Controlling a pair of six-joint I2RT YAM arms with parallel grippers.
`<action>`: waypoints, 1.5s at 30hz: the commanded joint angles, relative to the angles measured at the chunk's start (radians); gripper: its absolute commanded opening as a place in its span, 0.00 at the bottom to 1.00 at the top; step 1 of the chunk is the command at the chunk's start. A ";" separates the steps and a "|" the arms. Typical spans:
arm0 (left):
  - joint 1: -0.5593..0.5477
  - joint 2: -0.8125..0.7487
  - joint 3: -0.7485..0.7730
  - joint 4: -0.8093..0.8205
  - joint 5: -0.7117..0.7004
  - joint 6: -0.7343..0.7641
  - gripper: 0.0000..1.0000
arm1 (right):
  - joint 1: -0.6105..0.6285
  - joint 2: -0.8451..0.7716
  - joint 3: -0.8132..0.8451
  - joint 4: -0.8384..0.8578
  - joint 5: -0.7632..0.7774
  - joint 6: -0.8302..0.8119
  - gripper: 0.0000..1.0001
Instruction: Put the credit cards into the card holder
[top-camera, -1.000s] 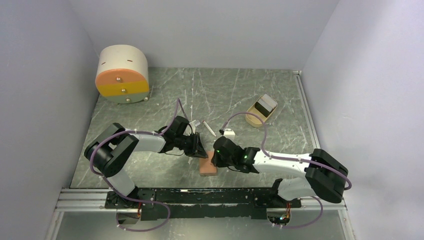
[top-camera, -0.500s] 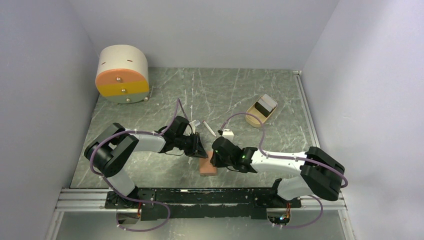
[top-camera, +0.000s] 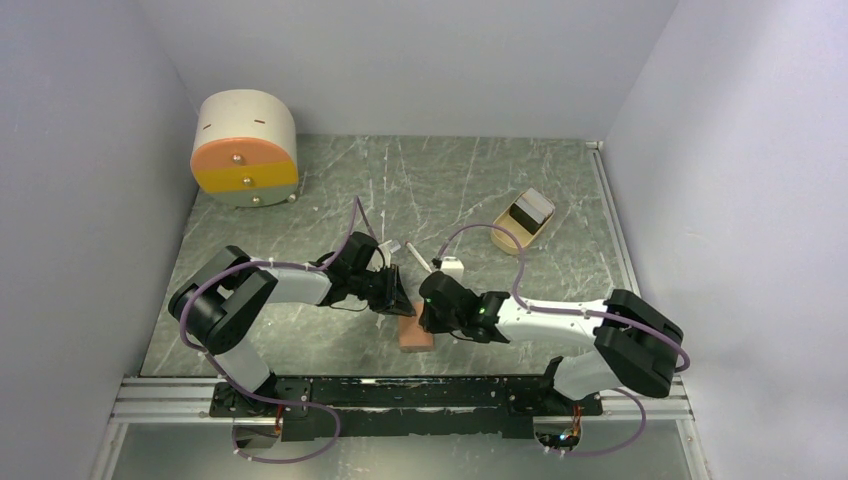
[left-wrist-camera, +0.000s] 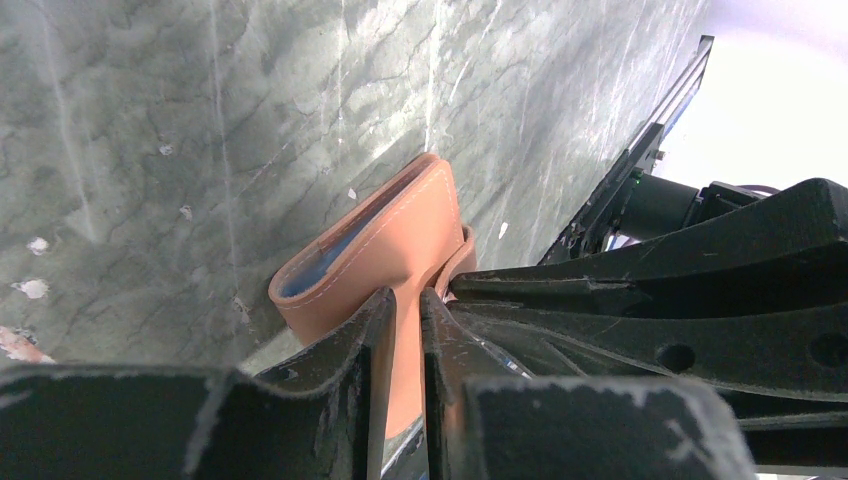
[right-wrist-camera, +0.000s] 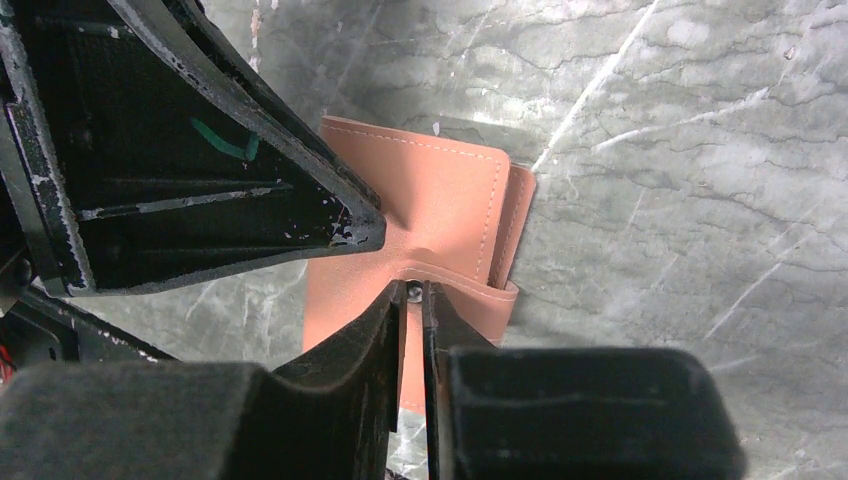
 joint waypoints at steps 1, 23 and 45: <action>-0.008 0.011 -0.018 -0.003 0.015 0.009 0.22 | 0.004 0.018 0.012 -0.029 0.036 -0.008 0.15; -0.007 0.025 -0.043 0.036 0.024 -0.004 0.21 | 0.016 0.156 0.092 -0.173 0.050 -0.024 0.15; 0.036 -0.089 -0.067 0.010 0.009 -0.023 0.20 | 0.021 0.170 0.284 -0.359 0.109 -0.067 0.23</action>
